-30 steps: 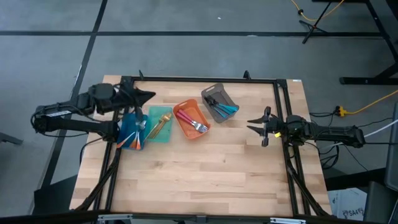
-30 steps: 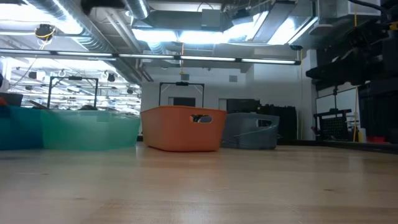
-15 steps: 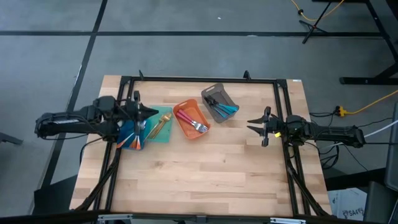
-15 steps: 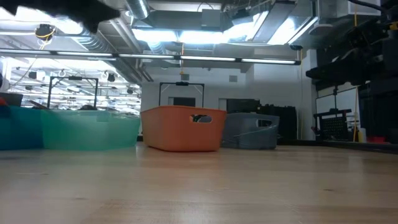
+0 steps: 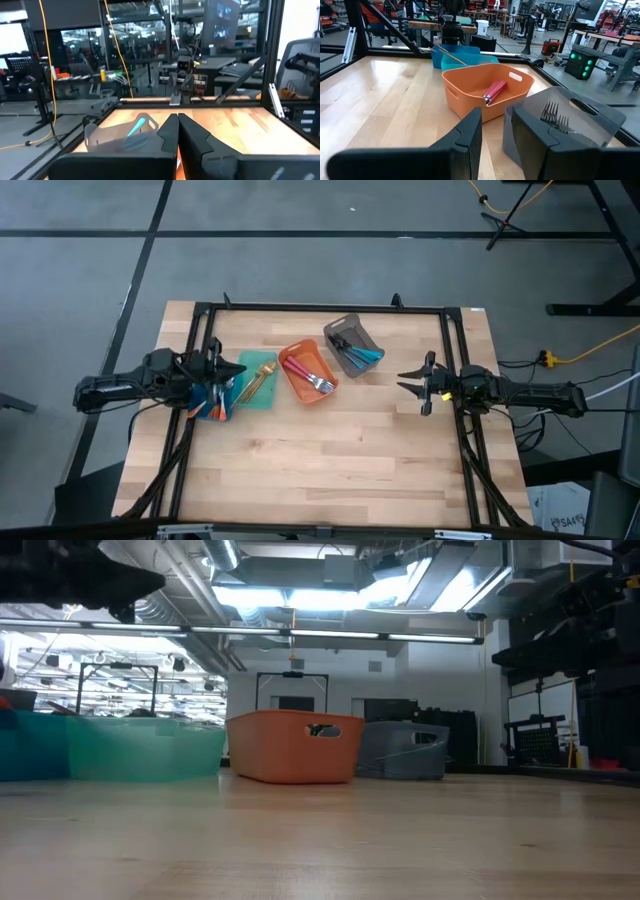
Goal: Sort silverware by color (type)
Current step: Return to Home Position
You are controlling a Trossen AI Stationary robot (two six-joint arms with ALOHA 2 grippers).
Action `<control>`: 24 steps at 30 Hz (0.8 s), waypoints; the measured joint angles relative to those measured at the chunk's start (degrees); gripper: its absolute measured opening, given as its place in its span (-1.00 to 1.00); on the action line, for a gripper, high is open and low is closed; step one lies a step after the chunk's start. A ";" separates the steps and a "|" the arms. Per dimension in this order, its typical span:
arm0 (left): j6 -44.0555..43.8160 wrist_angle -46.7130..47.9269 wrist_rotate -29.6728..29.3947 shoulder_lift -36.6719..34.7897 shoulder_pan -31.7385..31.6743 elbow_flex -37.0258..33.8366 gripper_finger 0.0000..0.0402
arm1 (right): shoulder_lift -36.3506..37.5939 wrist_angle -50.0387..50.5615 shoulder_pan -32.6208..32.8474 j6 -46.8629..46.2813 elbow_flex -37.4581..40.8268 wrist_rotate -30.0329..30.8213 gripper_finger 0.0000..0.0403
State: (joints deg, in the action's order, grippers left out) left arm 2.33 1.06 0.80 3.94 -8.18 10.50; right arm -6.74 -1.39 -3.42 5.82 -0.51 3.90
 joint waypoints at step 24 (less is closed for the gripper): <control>-3.89 -3.47 5.13 -3.82 0.02 -10.10 -1.00 | -0.02 0.00 0.02 0.00 0.04 -0.02 -0.49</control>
State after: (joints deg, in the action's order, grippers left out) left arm -1.56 -2.42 5.92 0.12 -8.16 0.40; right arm -6.76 -1.39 -3.40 5.82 -0.47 3.88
